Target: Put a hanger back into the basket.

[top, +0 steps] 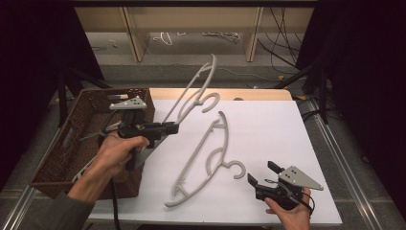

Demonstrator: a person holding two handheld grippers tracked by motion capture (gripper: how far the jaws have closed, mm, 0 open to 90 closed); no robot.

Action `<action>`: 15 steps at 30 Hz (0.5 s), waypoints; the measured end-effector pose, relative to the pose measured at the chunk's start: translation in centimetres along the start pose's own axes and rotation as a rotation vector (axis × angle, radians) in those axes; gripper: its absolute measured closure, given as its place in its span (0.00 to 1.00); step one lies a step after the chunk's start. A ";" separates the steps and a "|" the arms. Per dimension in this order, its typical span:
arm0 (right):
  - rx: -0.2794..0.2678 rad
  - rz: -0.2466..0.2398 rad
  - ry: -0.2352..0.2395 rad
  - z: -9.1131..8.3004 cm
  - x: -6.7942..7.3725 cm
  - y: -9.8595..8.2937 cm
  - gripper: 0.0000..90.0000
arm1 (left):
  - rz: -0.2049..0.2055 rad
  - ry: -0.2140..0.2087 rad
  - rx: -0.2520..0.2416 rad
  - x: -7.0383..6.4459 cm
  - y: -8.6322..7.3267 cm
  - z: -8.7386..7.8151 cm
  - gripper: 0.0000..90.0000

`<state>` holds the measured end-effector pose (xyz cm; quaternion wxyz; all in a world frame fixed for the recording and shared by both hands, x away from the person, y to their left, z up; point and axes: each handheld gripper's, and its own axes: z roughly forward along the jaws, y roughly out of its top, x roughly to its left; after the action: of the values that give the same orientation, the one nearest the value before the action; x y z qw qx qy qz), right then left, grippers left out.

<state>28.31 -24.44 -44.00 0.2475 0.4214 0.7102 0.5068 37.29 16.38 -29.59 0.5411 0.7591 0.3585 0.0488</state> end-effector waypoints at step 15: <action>-0.006 0.009 0.012 0.1 0.0 -0.1 0.19 | -0.032 0.124 -0.010 4.9 -1.4 -5.2 0.90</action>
<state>28.40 -24.39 -44.10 0.2424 0.4209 0.7080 0.5127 37.80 23.64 -30.17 0.5224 0.7461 0.4031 0.0892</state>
